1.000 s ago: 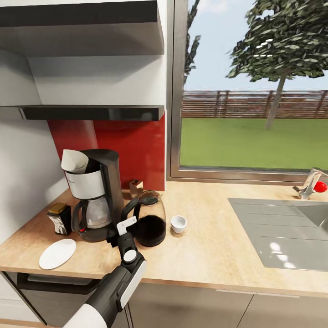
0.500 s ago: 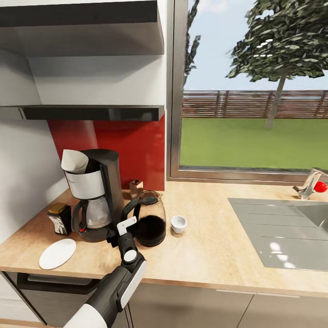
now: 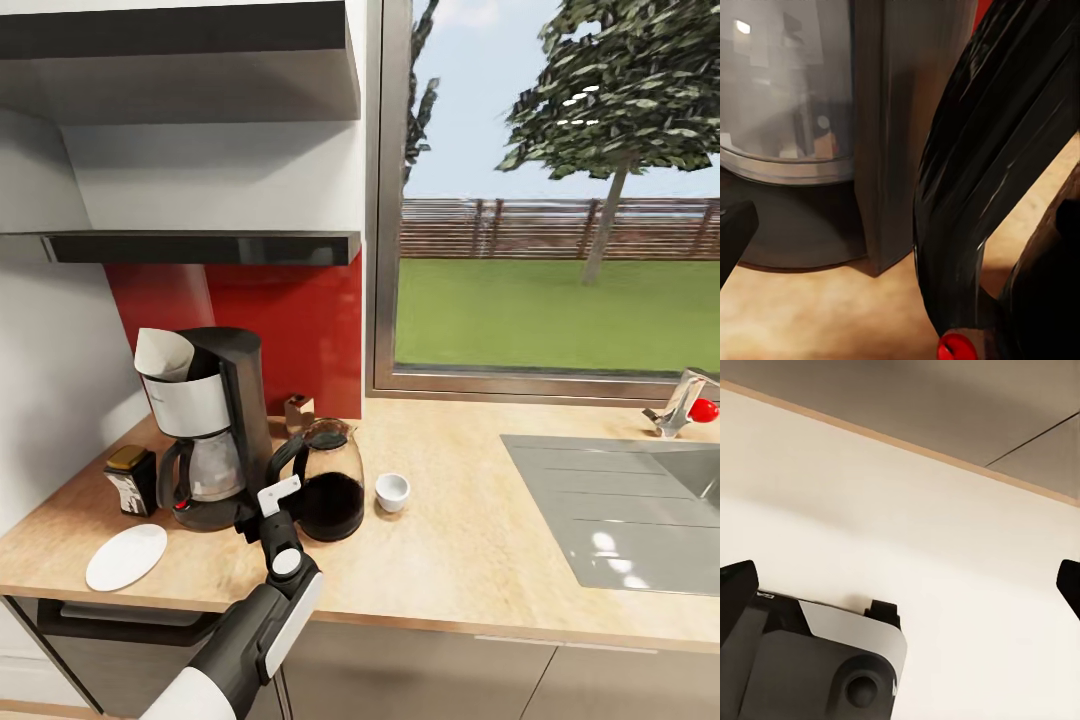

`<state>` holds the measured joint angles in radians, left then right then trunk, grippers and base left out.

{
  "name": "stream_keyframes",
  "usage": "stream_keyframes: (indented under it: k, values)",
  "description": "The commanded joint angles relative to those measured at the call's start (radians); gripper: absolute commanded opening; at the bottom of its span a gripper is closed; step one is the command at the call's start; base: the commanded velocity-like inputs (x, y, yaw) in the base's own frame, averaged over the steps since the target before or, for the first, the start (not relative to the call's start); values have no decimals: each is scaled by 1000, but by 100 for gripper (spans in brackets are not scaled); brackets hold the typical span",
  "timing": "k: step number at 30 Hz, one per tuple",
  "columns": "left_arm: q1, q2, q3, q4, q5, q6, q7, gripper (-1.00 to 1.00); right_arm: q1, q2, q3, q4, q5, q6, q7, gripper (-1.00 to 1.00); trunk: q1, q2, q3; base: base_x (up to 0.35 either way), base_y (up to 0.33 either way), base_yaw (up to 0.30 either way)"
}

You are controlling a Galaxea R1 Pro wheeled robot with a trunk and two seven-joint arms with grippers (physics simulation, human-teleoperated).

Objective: Set up a coffee station on the kitchen countertop: keep the coffee maker on the countertop, move the bottle of coffee from the kitchen shelf to the counter next to the coffee maker, place a paper coffee filter on top of the coffee maker, put the saucer next to the coffee maker with the coffee cup on the saucer, and place the electric kettle next to the coffee maker.

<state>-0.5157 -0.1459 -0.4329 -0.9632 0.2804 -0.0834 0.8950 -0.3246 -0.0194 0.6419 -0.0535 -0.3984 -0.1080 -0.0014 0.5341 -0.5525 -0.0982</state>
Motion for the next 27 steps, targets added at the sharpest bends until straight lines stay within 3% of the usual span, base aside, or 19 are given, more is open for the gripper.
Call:
stream_keyframes:
  k: [1,18,27]
  values:
    - [-1,0,-4,0,10,-9,4,100,-1,0,8,0,-10,-2,0,100,0,-2,-2,0,0,0]
    - [-1,0,-5,-2,11,-6,-6,100,-1,0,8,0,-10,-2,0,100,0,-2,-2,0,0,0]
    - [0,3,-4,-2,10,-5,-78,100,-1,-1,8,0,-10,-2,0,100,0,-2,-2,0,0,0]
